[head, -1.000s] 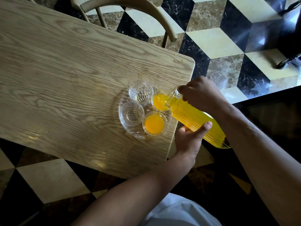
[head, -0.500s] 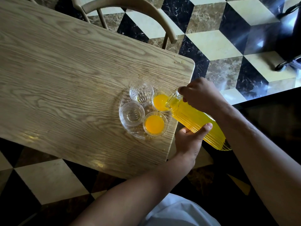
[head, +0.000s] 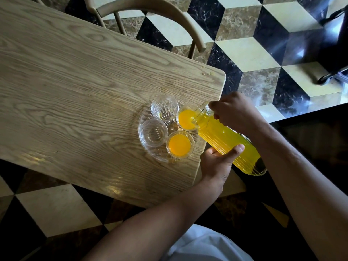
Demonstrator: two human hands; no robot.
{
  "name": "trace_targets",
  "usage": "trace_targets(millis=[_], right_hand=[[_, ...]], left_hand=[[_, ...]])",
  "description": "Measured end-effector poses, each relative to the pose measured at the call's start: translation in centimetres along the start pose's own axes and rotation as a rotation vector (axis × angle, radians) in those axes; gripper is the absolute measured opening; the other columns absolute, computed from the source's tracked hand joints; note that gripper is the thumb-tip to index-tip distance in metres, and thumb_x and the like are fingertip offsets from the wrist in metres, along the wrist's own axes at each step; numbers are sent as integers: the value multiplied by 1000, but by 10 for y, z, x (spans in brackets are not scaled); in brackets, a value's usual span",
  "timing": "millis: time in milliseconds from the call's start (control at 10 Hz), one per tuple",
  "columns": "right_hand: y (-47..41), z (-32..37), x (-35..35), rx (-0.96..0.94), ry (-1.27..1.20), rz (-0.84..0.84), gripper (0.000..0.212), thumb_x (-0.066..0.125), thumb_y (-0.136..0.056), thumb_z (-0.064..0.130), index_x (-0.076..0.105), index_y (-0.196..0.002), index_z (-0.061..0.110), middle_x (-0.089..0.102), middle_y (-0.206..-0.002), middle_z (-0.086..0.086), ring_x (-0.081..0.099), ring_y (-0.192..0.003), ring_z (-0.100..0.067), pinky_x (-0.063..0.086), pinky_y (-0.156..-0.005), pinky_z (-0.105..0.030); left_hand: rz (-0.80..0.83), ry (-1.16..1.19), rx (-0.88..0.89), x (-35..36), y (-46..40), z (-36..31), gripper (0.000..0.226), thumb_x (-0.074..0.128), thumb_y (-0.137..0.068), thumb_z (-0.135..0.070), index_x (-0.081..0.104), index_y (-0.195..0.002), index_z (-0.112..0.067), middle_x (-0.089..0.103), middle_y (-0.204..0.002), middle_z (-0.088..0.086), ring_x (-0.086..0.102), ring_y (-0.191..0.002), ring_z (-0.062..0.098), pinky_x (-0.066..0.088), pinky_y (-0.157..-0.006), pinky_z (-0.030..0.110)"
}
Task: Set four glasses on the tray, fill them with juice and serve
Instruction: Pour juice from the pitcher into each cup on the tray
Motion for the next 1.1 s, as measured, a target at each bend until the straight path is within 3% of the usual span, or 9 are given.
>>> trace_targets(millis=[100,200,300,500,600,800,1100], right_hand=[[3,-1,-3,-36,-53,-8,39,57,-96,26,61,-59,12,64,-52,8,57,-59,-21,49,-68,-38],[8,-1,-8,-34,-163,-60,43,61,-91,29,63,-51,14,60,-44,7,54,-53,-19,45,-63,-36],[11,4,-10,-38,-195,-80,41,62,-89,29,64,-52,12,60,-48,0,54,-52,-21,47,-63,-38],[12,20,-15,-81,-154,-97,40,61,-90,31,65,-54,13,61,-48,0,55,-50,-18,47,-61,-33],[10,30,-14,-113,-106,-71,41,58,-94,30,63,-57,14,60,-44,9,54,-49,-10,44,-55,-27],[5,45,-8,-173,-55,-49,37,55,-97,30,67,-71,7,63,-69,-12,58,-67,-26,51,-67,-35],[-5,59,-4,-170,-57,-20,32,56,-96,29,63,-69,12,61,-71,-13,57,-69,-28,50,-69,-37]], left_hand=[[-28,-40,39,-2,-1,-3,61,98,-51,-56,52,-69,-20,55,-57,-12,44,-53,7,41,-56,24],[-79,-95,91,-1,3,-9,72,93,-43,-67,49,-74,-18,51,-67,-1,40,-62,15,41,-58,34],[-92,-100,101,-3,3,-14,79,93,-39,-72,51,-76,-17,54,-68,0,42,-64,16,43,-60,36],[-108,-131,131,-7,-4,-22,69,93,-43,-66,50,-71,-20,54,-63,-7,43,-59,12,42,-58,30],[-145,-104,150,-11,-6,-26,76,94,-43,-69,46,-72,-18,48,-65,-3,37,-61,14,37,-57,33],[-160,-87,148,-18,-12,-31,65,96,-53,-59,47,-71,-18,47,-61,-6,35,-58,13,36,-55,33],[-174,-19,113,-20,-12,-44,75,95,-42,-66,38,-63,-22,35,-46,-14,27,-48,8,30,-50,29]])
Point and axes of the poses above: each hand's wrist, its own y-axis away from the middle knuckle, its own x-axis out of the palm, z = x × y, the point moved 1 cm from there along -y, towards the middle knuckle
